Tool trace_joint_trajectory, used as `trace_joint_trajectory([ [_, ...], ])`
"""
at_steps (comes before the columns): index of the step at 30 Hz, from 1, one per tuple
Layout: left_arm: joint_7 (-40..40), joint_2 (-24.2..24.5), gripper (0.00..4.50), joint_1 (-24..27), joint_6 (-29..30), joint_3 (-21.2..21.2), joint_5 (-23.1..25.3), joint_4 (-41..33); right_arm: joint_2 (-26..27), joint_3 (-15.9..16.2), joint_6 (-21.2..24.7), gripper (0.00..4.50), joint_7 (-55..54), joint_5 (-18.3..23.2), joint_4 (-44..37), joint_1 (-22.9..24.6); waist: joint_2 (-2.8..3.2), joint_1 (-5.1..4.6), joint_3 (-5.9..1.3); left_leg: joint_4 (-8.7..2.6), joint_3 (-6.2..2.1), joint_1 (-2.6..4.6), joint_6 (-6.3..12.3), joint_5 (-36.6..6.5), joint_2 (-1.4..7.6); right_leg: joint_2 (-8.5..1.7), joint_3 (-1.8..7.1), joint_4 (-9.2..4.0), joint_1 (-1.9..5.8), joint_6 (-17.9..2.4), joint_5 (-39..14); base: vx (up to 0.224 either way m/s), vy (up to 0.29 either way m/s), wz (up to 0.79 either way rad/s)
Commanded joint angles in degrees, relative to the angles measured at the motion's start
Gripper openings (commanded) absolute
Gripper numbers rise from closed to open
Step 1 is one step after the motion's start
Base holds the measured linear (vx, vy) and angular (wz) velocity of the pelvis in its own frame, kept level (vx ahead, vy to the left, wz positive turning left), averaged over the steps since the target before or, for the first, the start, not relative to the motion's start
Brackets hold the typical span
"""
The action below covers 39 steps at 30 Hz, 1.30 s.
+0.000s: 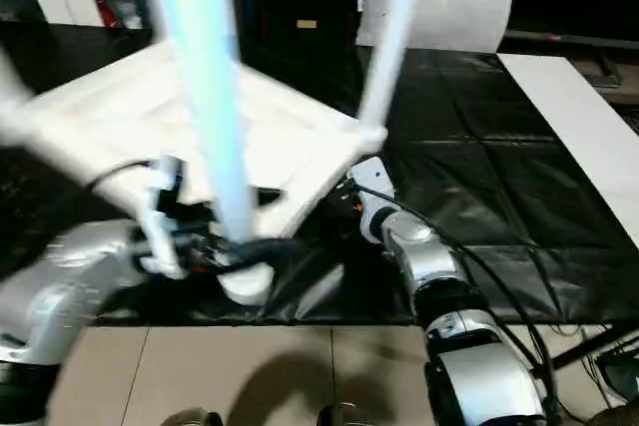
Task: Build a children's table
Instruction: Rotate table base
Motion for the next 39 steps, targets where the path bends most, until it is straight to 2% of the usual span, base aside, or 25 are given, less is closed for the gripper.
trace_joint_trajectory([
  [1,0.2,-1.0,4.45,-1.7,-0.4,-2.7,0.2,-0.8,1.8,1.3,-1.8,4.5,2.1,0.0,-0.3,-2.3,0.17,0.43,-4.13,-4.03,-0.44,0.15,0.43,-13.7,2.15,-3.62,2.81,-4.18,3.36,-10.2,-18.3,0.0,0.0,0.0],
  [3,1.9,-3.0,4.45,-3.0,-2.2,-3.7,1.7,0.7,2.1,1.6,-2.3,4.5,1.7,-0.5,0.0,-2.3,0.14,0.54,-4.26,-3.9,-0.33,0.39,0.66,-13.4,2.15,-3.53,2.8,-4.21,3.22,-10.4,-17.6,0.0,0.0,0.0],
  [6,4.0,-6.1,4.45,-5.5,-5.5,-4.7,4.6,4.2,2.2,1.4,-2.8,4.5,1.0,-1.0,0.6,-2.2,0.25,0.55,-4.26,-3.95,-0.43,0.25,0.73,-13.3,2.19,-3.5,2.73,-4.2,3.37,-10.5,-17.1,0.0,0.0,0.0],
  [9,7.4,-9.3,4.45,-8.0,-9.7,-3.9,7.3,8.2,1.4,0.9,-2.9,4.5,0.8,-1.1,0.6,-1.8,0.05,0.62,-4.4,-3.77,-0.32,0.24,1.07,-12.5,2.09,-3.54,2.74,-4.22,3.45,-10.5,-16.1,0.0,0.0,0.0],
  [12,9.5,-11.5,4.45,-9.2,-10.9,-2.8,7.3,9.7,0.7,0.1,-3.4,4.5,0.1,-0.9,0.2,-1.4,0.02,0.76,-4.53,-3.69,-0.32,0.23,1.24,-12.4,2.14,-3.59,2.68,-4.19,3.55,-10.7,-15.8,0.0,0.0,0.0],
  [13,9.9,-12.2,4.45,-9.6,-11.1,-2.7,7.1,9.9,0.4,-0.3,-3.5,4.5,-0.1,-0.6,0.2,-1.4,0.19,0.87,-4.52,-3.7,-0.37,0.17,1.34,-12.3,2.16,-3.66,2.65,-4.07,3.63,-11.0,-15.4,0.0,0.0,0.0],
  [15,10.1,-13.6,4.45,-10.1,-11.5,-2.9,6.9,10.1,-0.7,-1.5,-4.0,4.5,-1.0,-0.2,0.3,-1.4,-0.01,0.9,-4.6,-3.59,-0.27,0.21,1.56,-12.0,2.13,-3.61,2.64,-4.15,3.61,-11.1,-15.0,0.0,0.0,0.0],
  [16,10.1,-13.6,4.45,-10.1,-11.5,-2.9,6.9,10.1,-0.7,-1.5,-4.0,4.5,-1.0,-0.2,0.3,-1.4,0.24,0.95,-4.68,-3.55,-0.27,0.17,1.75,-11.6,2.14,-3.56,2.64,-4.09,3.61,-11.4,-14.1,0.0,0.0,0.0],
  [17,10.2,-13.9,4.45,-10.1,-11.8,-3.3,7.2,10.2,-1.3,-2.2,-4.1,4.5,-1.4,0.1,0.3,-1.4,0.13,1.04,-4.64,-3.58,-0.29,0.18,1.95,-11.8,2.17,-3.53,2.57,-4.04,3.59,-11.5,-14.0,0.0,0.0,0.0],
  [18,10.0,-13.8,4.45,-9.9,-12.3,-3.7,7.8,10.3,-1.9,-2.8,-4.2,4.5,-1.8,0.3,0.3,-1.4,0.51,1.2,-4.62,-3.54,-0.3,0.27,1.96,-12.0,2.19,-3.57,2.58,-4.01,3.52,-11.6,-14.0,0.0,0.0,0.0],
  [19,9.7,-13.1,4.45,-9.4,-12.7,-4.2,8.8,10.5,-2.8,-3.5,-4.2,4.5,-2.0,0.4,0.1,-1.3,0.72,1.21,-4.5,-3.64,-0.32,0.29,1.98,-12.5,2.22,-3.51,2.56,-4.14,3.46,-11.6,-14.2,0.0,0.0,0.0],
  [20,9.7,-13.1,4.45,-9.4,-12.7,-4.2,8.8,10.5,-2.8,-3.5,-4.2,4.5,-2.0,0.4,0.1,-1.3,0.43,1.27,-4.56,-3.62,-0.31,0.38,1.93,-12.9,2.23,-3.4,2.5,-4.16,3.5,-11.3,-14.5,0.0,0.0,0.0],
  [21,10.0,-11.7,4.45,-9.0,-12.3,-4.3,10.1,11.2,-4.4,-4.4,-4.6,4.5,-2.2,0.5,-0.5,-1.0,0.92,1.38,-4.39,-3.71,-0.34,0.52,1.75,-13.7,2.24,-3.29,2.5,-4.31,3.32,-11.1,-14.9,0.0,0.0,0.0],
  [22,10.6,-10.9,4.45,-8.9,-11.8,-3.8,10.7,11.5,-5.4,-5.0,-5.3,4.5,-2.5,0.6,-1.1,-0.7,0.69,1.42,-4.41,-3.64,-0.27,0.53,1.69,-13.9,2.18,-3.26,2.51,-4.3,3.36,-11.0,-14.9,0.0,0.0,0.0],
  [23,10.6,-10.9,4.45,-8.9,-11.8,-3.8,10.7,11.5,-5.4,-5.0,-5.3,4.5,-2.5,0.6,-1.1,-0.7,0.9,1.65,-4.34,-3.63,-0.3,0.55,1.53,-13.9,2.06,-3.24,2.49,-4.24,3.36,-10.9,-15.0,0.0,0.0,0.0],
  [25,9.5,-7.9,4.45,-8.2,-12.7,-3.6,12.2,12.0,-7.1,-6.0,-5.7,4.5,-0.8,1.5,-3.8,0.8,0.76,1.82,-4.38,-3.72,-0.36,0.49,1.4,-14.1,2.03,-3.28,2.45,-4.37,3.49,-10.1,-16.3,0.0,0.0,0.0],
  [26,8.9,-6.7,4.45,-7.8,-13.1,-3.3,12.7,12.2,-7.7,-6.1,-5.4,4.5,0.1,1.7,-5.2,1.6,0.74,1.86,-4.64,-3.66,-0.41,0.5,1.48,-13.7,2.0,-3.17,2.44,-4.26,3.61,-9.6,-15.9,0.0,0.0,0.0],
  [29,7.7,-5.0,4.45,-7.3,-13.3,-2.6,12.7,12.6,-8.7,-6.3,-4.9,4.5,2.1,2.1,-7.7,3.3,0.76,1.81,-4.6,-3.69,-0.4,0.35,1.4,-13.1,2.06,-3.23,2.44,-4.19,3.59,-10.1,-15.1,0.0,0.0,0.0],
  [30,6.8,-4.1,4.45,-7.4,-13.5,-1.9,12.0,13.1,-9.3,-6.1,-4.9,4.5,3.5,2.5,-9.1,4.1,0.48,1.78,-4.37,-3.7,-0.33,0.27,1.6,-13.0,1.99,-3.23,2.46,-4.3,3.48,-10.6,-14.9,0.0,0.0,0.0],
  [31,5.6,-2.7,4.45,-7.6,-13.8,-1.2,11.7,14.0,-10.1,-5.7,-4.8,4.5,6.0,3.3,-11.7,5.7,0.78,1.88,-4.3,-3.74,-0.37,0.33,1.73,-13.2,1.97,-3.21,2.46,-4.28,3.45,-10.6,-15.2,0.0,0.0,0.0],
  [32,5.6,-2.2,4.45,-7.7,-15.1,-0.7,12.2,14.8,-10.5,-5.6,-4.9,4.5,7.1,3.6,-13.1,6.6,0.82,1.92,-4.35,-3.77,-0.42,0.45,1.95,-14.0,2.11,-3.3,2.51,-4.36,3.44,-10.3,-15.9,0.0,0.0,0.0],
  [34,6.1,-2.2,4.45,-7.6,-19.6,0.3,13.5,16.7,-11.0,-5.9,-4.2,4.5,8.7,4.8,-15.5,7.9,0.71,1.91,-4.31,-3.86,-0.44,0.45,2.02,-14.3,2.09,-3.27,2.47,-4.57,3.49,-9.9,-16.7,0.0,0.0,0.0],
  [38,3.0,1.2,4.45,-7.8,-17.7,-0.6,13.6,18.4,-11.7,-6.3,0.2,4.5,13.3,8.4,-21.2,10.4,0.65,1.7,-4.07,-4.11,-0.6,0.33,1.73,-15.8,2.04,-3.3,2.43,-4.84,3.51,-8.9,-20.4,0.0,0.0,0.0],
  [39,2.2,2.0,4.45,-7.9,-17.9,-0.7,14.0,19.2,-12.0,-6.3,1.3,4.5,14.4,8.9,-23.1,11.2,0.97,1.64,-3.93,-4.12,-0.65,0.39,1.55,-16.2,2.09,-3.39,2.48,-4.87,3.31,-8.8,-21.2,0.0,0.0,0.0],
])
